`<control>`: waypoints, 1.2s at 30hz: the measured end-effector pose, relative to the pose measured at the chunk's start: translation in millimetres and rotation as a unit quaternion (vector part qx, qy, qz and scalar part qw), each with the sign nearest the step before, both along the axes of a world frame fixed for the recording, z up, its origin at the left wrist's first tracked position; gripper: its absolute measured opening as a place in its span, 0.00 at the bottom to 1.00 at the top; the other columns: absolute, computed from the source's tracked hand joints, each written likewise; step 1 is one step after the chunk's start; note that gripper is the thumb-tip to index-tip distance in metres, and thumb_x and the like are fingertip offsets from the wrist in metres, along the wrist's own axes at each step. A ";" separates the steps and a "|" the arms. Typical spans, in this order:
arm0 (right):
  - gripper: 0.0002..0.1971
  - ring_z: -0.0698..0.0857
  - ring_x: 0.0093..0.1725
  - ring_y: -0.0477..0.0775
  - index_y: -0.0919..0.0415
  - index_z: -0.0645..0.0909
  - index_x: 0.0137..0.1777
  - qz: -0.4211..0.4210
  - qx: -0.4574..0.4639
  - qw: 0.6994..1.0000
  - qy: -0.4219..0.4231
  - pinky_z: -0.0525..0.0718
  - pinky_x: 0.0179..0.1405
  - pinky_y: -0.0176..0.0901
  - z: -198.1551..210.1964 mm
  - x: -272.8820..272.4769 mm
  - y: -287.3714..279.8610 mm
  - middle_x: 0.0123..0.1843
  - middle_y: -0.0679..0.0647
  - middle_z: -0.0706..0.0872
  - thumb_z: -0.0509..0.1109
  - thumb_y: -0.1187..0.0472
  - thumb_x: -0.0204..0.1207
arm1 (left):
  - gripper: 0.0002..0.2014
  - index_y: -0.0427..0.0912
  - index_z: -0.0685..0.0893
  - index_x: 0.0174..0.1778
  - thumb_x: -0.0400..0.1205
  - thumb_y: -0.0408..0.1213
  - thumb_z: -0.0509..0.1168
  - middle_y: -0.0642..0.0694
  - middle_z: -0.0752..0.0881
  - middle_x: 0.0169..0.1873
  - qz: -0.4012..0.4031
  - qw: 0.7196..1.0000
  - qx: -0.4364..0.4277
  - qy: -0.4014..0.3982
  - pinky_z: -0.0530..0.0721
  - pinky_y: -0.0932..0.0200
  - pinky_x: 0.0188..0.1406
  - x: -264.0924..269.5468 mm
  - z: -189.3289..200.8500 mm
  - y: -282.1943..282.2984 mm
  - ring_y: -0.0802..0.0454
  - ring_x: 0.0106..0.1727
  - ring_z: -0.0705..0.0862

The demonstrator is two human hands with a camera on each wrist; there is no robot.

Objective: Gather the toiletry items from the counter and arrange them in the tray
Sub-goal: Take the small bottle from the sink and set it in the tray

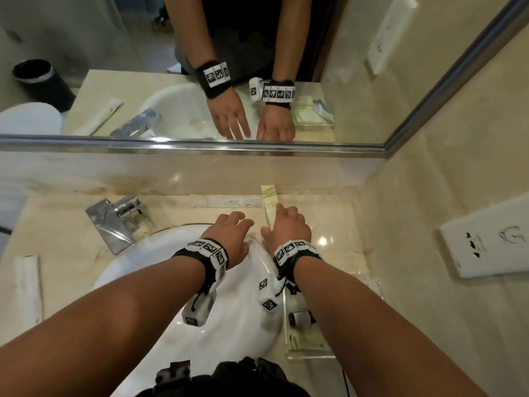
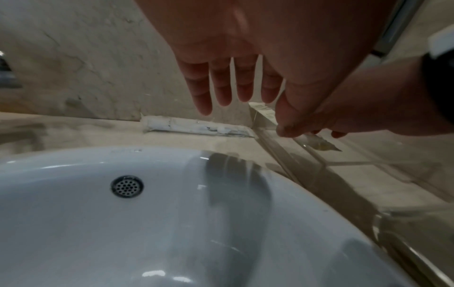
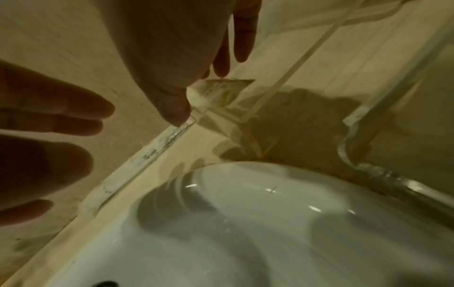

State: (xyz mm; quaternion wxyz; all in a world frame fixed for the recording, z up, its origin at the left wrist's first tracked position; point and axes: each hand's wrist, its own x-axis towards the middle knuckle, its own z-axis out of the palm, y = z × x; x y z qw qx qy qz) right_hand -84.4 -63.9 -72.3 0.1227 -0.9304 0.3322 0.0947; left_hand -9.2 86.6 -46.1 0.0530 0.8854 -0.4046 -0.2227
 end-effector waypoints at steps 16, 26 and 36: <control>0.14 0.82 0.44 0.54 0.48 0.84 0.58 0.088 0.031 0.995 -0.046 0.77 0.45 0.47 4.0 -53.9 -25.0 0.50 0.47 0.84 0.58 0.59 0.83 | 0.29 0.54 0.62 0.79 0.82 0.43 0.62 0.50 0.67 0.76 0.019 0.999 -0.036 0.008 0.82 0.47 0.60 -14.7 -4.2 -12.9 0.44 0.69 0.71; 0.16 0.82 0.46 0.57 0.51 0.86 0.58 0.039 0.035 0.997 0.057 0.73 0.43 0.44 27.4 -167.7 -45.0 0.54 0.50 0.89 0.58 0.61 0.79 | 0.23 0.52 0.72 0.76 0.83 0.45 0.60 0.49 0.71 0.74 -0.106 0.994 -0.012 0.039 0.80 0.47 0.63 -79.5 2.4 -43.0 0.45 0.70 0.75; 0.15 0.86 0.52 0.55 0.49 0.87 0.58 0.121 0.017 0.981 0.153 0.78 0.57 0.51 0.4 -249.9 -15.8 0.54 0.50 0.89 0.60 0.58 0.79 | 0.24 0.51 0.72 0.76 0.82 0.42 0.61 0.48 0.71 0.74 -0.142 0.989 0.014 0.033 0.80 0.46 0.63 -115.4 -1.9 -45.1 0.44 0.70 0.73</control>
